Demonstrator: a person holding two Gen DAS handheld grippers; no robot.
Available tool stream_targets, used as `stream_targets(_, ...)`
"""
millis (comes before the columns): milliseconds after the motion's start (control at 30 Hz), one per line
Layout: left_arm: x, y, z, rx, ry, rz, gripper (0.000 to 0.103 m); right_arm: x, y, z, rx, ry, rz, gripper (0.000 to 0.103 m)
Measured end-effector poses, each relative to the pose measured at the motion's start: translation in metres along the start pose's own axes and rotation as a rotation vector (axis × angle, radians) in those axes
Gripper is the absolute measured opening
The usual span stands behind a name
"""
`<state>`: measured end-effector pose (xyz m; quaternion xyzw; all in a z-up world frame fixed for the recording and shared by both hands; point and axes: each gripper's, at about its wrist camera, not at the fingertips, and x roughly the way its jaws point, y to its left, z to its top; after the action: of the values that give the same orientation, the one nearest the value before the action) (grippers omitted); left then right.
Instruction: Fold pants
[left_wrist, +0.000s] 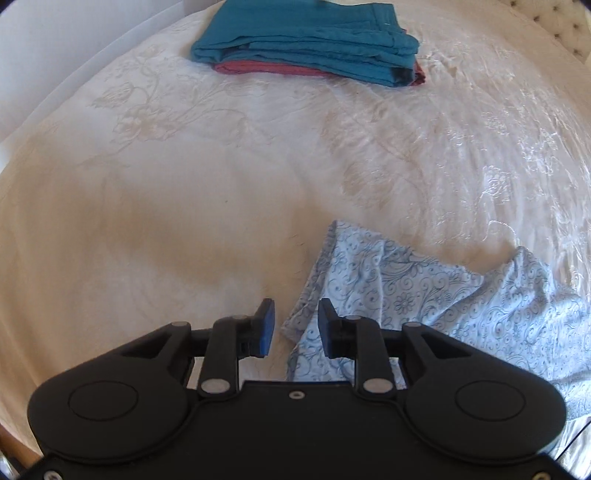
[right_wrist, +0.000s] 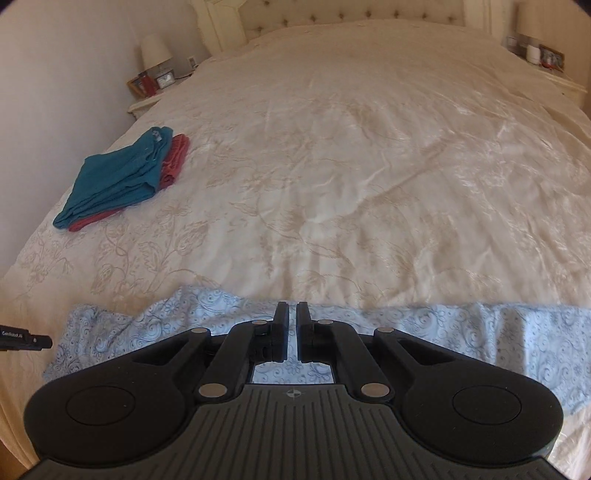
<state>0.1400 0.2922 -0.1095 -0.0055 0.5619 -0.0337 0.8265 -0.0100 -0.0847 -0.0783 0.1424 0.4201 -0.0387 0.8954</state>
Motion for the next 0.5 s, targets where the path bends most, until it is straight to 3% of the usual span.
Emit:
stream_targets(67,0.009,-0.007,0.011,0.044,0.010,-0.023,0.044,0.011,0.022,0.009,-0.091,-0.005,0.030,0.008)
stream_targets(133,0.019,-0.012,0.018,0.087,0.032,-0.023,0.052,0.020,0.043,0.013,-0.199,-0.018,0.047,0.024)
stream_targets(233,0.036,-0.019,0.025,0.142,0.063,-0.015,0.052,0.029,0.071,0.015,-0.345,-0.052,0.062,0.024)
stream_targets(333,0.051,-0.024,0.028,0.166,0.107,-0.089,0.044,0.043,0.092,0.016,-0.430,-0.038,0.060,0.024)
stream_targets(367,0.055,-0.025,0.029,0.176,0.113,-0.108,0.029,0.050,0.097,0.016,-0.448,-0.013,0.060,0.024)
stream_targets(400,0.056,-0.027,0.030,0.187,0.114,-0.107,0.025,0.057,0.101,0.017,-0.466,0.012,0.059,0.024)
stream_targets(500,0.052,-0.025,0.036,0.154,0.070,-0.107,0.024,0.074,0.110,0.014,-0.523,0.051,0.066,0.024)
